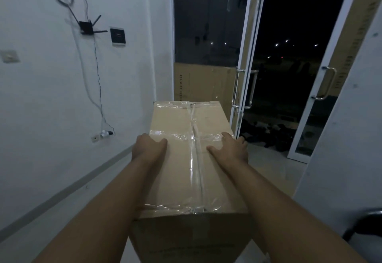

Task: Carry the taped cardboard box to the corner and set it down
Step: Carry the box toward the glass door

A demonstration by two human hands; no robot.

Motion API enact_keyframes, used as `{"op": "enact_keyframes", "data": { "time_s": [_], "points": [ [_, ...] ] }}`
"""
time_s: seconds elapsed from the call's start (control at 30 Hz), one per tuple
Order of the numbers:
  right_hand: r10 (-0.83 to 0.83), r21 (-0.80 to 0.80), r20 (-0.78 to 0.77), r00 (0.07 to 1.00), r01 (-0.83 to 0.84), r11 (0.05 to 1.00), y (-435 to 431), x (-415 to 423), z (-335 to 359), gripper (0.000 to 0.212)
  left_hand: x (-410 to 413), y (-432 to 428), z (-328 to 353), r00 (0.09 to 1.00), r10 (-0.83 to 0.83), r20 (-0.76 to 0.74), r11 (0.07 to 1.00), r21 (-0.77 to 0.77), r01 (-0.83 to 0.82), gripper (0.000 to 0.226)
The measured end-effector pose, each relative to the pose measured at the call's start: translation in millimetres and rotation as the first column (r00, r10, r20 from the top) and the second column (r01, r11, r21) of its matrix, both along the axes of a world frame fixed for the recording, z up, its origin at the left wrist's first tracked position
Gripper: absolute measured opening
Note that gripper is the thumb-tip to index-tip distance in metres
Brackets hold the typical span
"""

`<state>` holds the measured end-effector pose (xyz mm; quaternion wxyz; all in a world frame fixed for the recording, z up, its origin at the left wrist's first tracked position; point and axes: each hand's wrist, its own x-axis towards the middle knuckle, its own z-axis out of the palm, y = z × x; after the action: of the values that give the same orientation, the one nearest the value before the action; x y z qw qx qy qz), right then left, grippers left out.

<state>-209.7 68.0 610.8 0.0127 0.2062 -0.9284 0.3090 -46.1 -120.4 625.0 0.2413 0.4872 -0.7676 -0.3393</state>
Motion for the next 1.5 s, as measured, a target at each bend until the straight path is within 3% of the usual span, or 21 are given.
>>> {"op": "enact_keyframes", "data": {
  "time_s": [0.3,0.9,1.5],
  "points": [
    [-0.027,-0.006,0.037,0.999,0.028,1.000,-44,-57,-14,0.090,-56,-53,-15,0.997,-0.077,0.023,0.997,-0.002,0.077,0.059],
    [0.059,-0.007,0.048,0.997,-0.059,0.998,-190,-270,-6,0.084,-261,-193,-25,1.000,0.014,0.026,1.000,0.024,-0.015,0.062],
    [-0.045,-0.013,0.085,0.995,0.046,0.999,-431,-444,-19,0.085,-446,-445,-37,0.992,-0.097,0.076,0.995,0.000,0.098,0.069]
  ]
}}
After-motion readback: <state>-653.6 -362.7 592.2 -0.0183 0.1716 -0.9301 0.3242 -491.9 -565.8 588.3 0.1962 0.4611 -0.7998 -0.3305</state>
